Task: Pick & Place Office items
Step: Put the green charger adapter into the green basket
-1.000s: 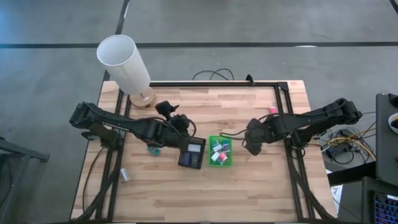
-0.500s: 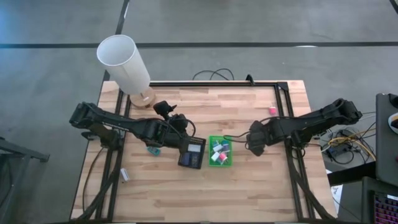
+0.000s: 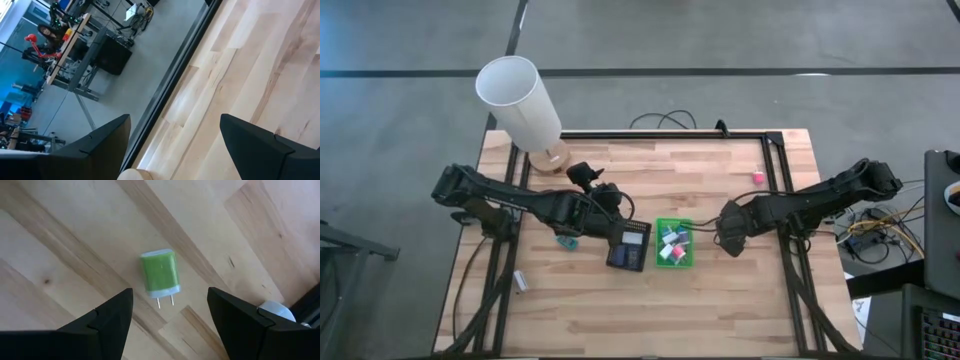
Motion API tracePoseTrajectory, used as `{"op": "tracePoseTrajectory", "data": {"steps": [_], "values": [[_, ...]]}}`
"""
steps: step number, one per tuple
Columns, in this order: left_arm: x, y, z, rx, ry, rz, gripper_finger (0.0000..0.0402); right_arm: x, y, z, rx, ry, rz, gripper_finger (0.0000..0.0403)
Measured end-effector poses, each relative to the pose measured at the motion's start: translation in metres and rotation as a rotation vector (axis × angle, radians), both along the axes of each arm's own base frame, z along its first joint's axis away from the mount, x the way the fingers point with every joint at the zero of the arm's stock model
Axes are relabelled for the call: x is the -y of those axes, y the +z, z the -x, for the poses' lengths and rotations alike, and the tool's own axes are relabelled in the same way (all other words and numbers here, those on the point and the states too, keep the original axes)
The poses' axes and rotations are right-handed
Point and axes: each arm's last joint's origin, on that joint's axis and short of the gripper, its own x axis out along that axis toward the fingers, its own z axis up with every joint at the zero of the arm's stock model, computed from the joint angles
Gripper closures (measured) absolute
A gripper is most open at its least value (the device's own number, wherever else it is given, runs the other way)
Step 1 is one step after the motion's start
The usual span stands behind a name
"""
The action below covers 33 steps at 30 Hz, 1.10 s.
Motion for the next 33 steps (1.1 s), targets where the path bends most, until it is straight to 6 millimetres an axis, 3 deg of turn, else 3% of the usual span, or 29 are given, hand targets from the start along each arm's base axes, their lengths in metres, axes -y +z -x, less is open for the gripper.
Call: {"op": "tracePoseTrajectory", "data": {"steps": [33], "values": [[0.001, -0.001, 0.000, -0.012, -0.017, 0.052, 0.0087, 0.002, -0.045, 0.012, 0.070, 0.008, -0.037, 0.0157]]}}
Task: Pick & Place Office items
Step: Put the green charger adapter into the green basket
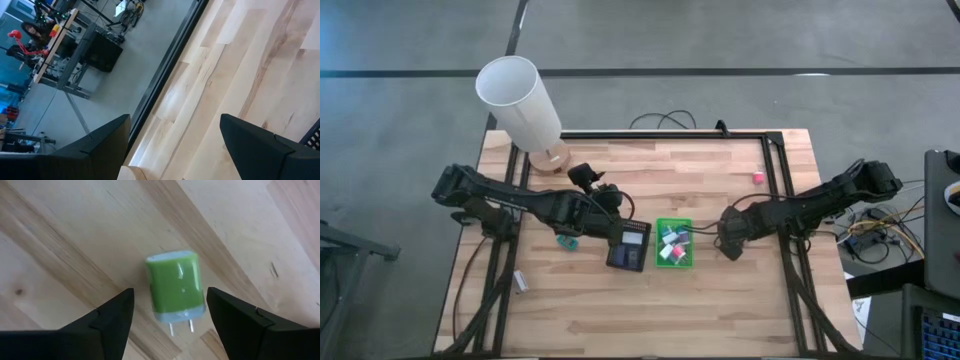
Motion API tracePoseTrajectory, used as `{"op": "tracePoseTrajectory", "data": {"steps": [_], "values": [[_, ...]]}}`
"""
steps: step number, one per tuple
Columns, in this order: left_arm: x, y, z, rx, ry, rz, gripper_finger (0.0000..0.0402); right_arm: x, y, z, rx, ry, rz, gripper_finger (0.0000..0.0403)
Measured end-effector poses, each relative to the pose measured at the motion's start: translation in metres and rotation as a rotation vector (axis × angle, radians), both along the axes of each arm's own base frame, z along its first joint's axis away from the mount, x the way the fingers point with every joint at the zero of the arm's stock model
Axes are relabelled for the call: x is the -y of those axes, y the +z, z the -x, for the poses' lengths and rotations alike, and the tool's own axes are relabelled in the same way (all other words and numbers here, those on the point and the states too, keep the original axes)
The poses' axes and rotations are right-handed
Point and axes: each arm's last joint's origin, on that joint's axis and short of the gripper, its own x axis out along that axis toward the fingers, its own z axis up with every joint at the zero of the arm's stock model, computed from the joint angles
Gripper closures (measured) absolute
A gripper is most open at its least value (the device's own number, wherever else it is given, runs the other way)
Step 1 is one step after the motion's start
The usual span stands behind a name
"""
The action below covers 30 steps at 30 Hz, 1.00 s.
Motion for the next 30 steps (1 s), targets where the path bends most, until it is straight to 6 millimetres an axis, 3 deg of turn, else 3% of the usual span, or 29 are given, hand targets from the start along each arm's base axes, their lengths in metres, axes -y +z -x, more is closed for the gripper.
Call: {"op": "tracePoseTrajectory", "data": {"steps": [7, 14, 30], "values": [[0.000, 0.000, 0.000, 0.000, 0.000, 0.000, 0.0087, 0.000, 0.001, -0.002, 0.016, -0.002, 0.014, 0.0194], [0.000, 0.000, 0.000, 0.000, 0.000, 0.000, 0.0087, 0.000, 0.001, -0.002, 0.022, -0.007, 0.026, 0.0274], [0.000, 0.000, 0.000, 0.000, 0.000, 0.000, 0.0087, 0.001, 0.008, -0.011, 0.093, 0.007, 0.084, 0.0277]]}}
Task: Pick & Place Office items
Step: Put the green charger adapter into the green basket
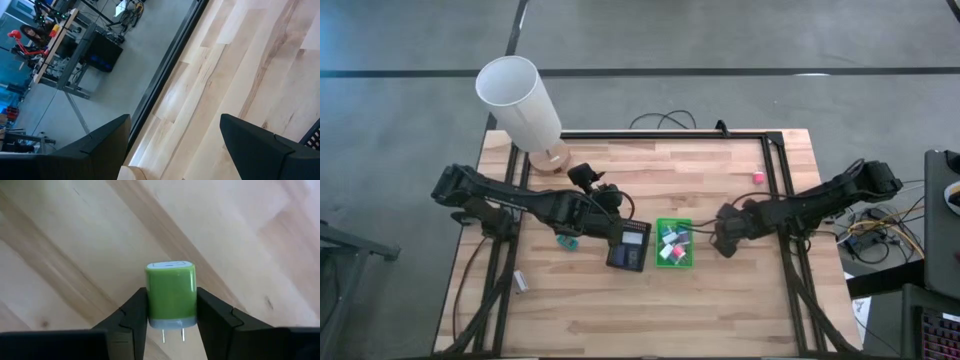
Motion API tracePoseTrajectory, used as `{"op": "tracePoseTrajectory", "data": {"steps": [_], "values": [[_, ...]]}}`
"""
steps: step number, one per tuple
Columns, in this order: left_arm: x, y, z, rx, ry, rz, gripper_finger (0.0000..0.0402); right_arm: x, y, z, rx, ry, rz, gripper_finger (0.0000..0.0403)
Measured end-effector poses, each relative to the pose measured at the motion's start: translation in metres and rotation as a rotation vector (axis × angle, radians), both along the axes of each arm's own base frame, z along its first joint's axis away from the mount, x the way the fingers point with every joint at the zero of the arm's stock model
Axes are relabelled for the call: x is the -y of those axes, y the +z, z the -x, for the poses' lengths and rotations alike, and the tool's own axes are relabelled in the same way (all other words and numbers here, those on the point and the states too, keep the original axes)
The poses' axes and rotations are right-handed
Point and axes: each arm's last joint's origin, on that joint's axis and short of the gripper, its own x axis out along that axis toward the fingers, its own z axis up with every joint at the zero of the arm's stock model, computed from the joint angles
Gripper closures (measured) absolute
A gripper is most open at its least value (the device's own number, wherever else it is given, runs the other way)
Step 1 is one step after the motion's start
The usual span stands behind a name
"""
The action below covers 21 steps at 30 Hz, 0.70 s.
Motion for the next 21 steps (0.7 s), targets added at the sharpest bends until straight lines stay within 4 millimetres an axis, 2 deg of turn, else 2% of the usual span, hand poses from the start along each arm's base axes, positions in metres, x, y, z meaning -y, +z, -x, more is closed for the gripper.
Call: {"op": "tracePoseTrajectory", "data": {"steps": [6, 14, 21], "values": [[0.000, 0.000, 0.000, 0.001, 0.001, 0.000, 0.0087, 0.000, 0.022, -0.012, 0.030, 0.024, 0.078, 0.0277], [0.000, 0.000, 0.001, 0.008, 0.015, 0.007, 0.0087, -0.002, 0.072, -0.021, 0.026, 0.028, 0.282, 0.0277], [-0.002, -0.002, 0.008, -0.006, 0.058, 0.015, 0.0087, -0.022, 0.112, -0.026, 0.226, 0.027, 0.590, 0.0277]]}}
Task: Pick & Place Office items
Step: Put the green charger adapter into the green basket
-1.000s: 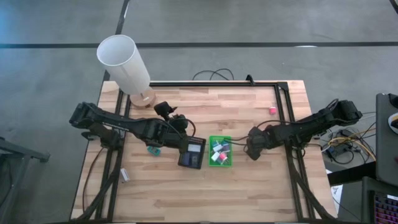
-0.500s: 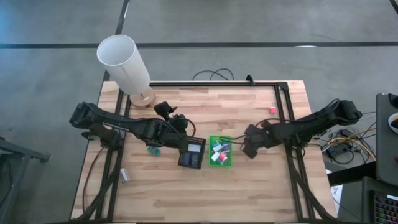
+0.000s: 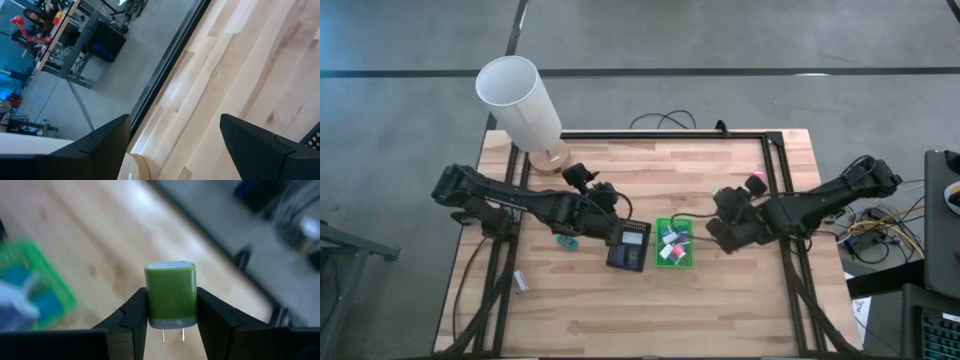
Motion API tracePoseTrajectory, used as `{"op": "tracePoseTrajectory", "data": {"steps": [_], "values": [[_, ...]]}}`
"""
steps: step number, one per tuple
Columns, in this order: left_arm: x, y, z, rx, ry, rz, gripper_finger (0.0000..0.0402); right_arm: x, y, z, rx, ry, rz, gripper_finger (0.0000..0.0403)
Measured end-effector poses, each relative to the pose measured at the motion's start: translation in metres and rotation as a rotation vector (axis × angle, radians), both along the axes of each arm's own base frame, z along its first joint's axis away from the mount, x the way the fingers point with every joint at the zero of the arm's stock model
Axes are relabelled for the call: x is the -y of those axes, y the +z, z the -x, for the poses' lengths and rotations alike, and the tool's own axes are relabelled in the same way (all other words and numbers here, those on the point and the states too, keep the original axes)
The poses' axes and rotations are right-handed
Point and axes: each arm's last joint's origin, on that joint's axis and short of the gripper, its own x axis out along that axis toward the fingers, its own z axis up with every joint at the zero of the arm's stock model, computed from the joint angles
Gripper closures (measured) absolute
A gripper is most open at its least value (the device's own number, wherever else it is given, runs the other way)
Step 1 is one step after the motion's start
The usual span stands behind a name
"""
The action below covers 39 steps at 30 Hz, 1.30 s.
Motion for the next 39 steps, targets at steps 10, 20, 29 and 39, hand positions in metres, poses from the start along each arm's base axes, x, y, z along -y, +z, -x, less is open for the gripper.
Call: {"op": "tracePoseTrajectory", "data": {"steps": [10, 20, 29, 39], "values": [[-0.001, -0.001, 0.003, -0.001, 0.024, 0.004, 0.0087, -0.050, 0.027, 0.012, 0.236, 0.180, 0.254, 0.0277], [-0.001, -0.001, 0.003, -0.001, 0.024, 0.004, 0.0087, -0.071, 0.020, 0.003, 0.252, 0.330, 0.165, 0.0277], [-0.001, -0.001, 0.003, -0.001, 0.024, 0.004, 0.0087, -0.068, 0.004, -0.030, 0.211, 0.730, -0.091, 0.0277], [-0.001, -0.001, 0.003, -0.001, 0.024, 0.005, 0.0087, -0.029, -0.021, -0.043, 0.189, 0.720, -0.422, 0.0277]]}}
